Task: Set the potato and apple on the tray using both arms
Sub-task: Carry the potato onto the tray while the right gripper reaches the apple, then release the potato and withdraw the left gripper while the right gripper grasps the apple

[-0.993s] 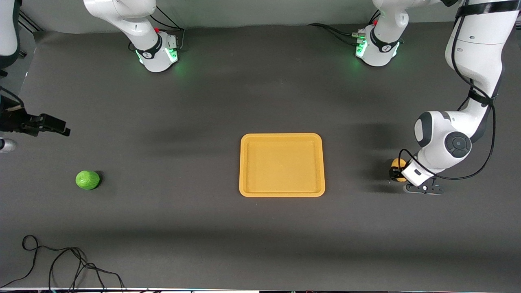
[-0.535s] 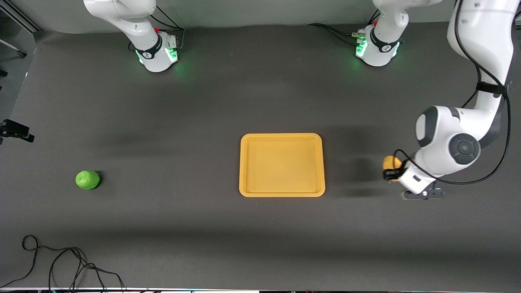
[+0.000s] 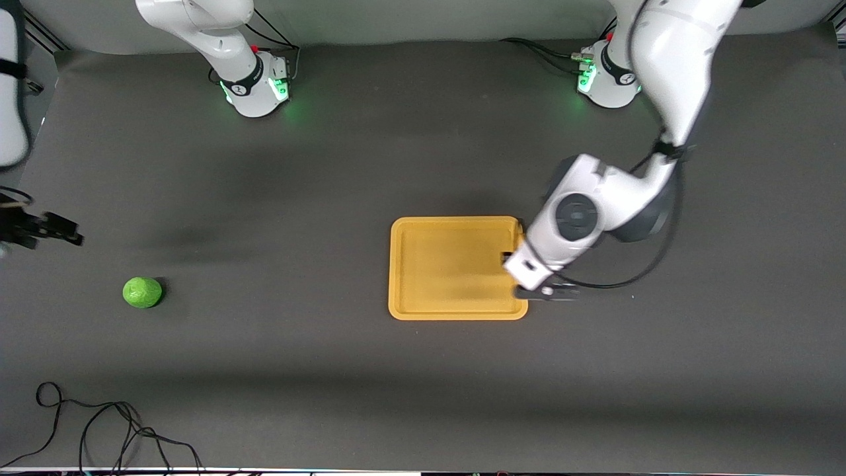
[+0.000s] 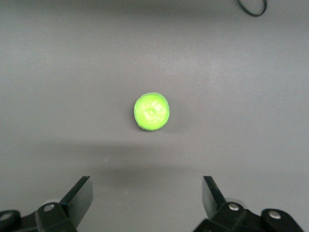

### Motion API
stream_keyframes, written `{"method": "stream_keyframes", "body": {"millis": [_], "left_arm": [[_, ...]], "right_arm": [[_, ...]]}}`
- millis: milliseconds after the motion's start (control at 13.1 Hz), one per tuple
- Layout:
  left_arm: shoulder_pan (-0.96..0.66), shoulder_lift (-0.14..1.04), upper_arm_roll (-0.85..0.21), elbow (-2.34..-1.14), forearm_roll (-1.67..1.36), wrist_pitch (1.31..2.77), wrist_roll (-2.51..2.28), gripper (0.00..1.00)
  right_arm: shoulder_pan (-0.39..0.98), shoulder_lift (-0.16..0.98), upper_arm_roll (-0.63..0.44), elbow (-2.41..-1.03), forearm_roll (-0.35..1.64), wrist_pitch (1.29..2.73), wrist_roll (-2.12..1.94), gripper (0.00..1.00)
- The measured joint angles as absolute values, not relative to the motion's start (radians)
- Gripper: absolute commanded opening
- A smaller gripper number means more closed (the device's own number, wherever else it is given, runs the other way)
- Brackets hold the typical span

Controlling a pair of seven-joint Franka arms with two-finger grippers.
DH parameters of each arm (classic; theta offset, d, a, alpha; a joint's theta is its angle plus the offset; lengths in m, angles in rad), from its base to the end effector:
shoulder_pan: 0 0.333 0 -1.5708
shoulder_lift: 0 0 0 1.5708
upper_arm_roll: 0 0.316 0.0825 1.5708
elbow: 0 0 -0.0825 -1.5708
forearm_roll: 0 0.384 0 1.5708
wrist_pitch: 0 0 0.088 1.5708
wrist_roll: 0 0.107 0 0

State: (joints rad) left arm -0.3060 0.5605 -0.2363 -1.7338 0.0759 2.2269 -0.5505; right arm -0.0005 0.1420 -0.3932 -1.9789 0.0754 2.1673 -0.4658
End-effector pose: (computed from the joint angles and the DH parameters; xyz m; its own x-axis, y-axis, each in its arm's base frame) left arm 0.5753 -0.3274 0.2604 0.9969 -0.0092 -0.0776 -0.0068 -0.9995 0.0311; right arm 0.5474 -0.2176 0.4071 0.9977 0.0371 0.0565 0.0362 -0.9992 0.0167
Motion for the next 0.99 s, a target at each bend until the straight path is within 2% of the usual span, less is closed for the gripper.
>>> {"method": "stream_keyframes", "body": {"millis": [153,306,382,458,535,993], "left_arm": [[-0.33,0.628,-0.234,-1.733,0.077,2.248,-0.557,0.28],[-0.333,0.665,-0.231,-1.73,0.078,2.264,-0.557,0.46],[-0.333,0.67,-0.23,-1.729,0.078,2.27,-0.557,0.67],[-0.333,0.67,-0.229,-1.727,0.078,2.272,-0.557,0.95],[-0.333,0.67,-0.229,-1.721,0.08,2.272,-0.557,1.0],[-0.331,0.664,-0.225,-1.682,0.099,2.268,-0.558,1.0]], "right_arm": [[0.002,0.227,-0.392,-2.005,0.166,2.258,-0.526,1.0],[0.002,0.332,-0.391,-2.002,0.291,2.333,-0.62,1.0],[0.002,0.386,-0.391,-1.994,0.343,2.364,-0.667,1.0],[0.002,0.436,-0.391,-1.978,0.379,2.384,-0.705,1.0],[0.002,0.478,-0.391,-1.957,0.397,2.397,-0.725,1.0],[-0.001,0.589,-0.387,-1.908,0.404,2.48,-0.73,1.0]]}}
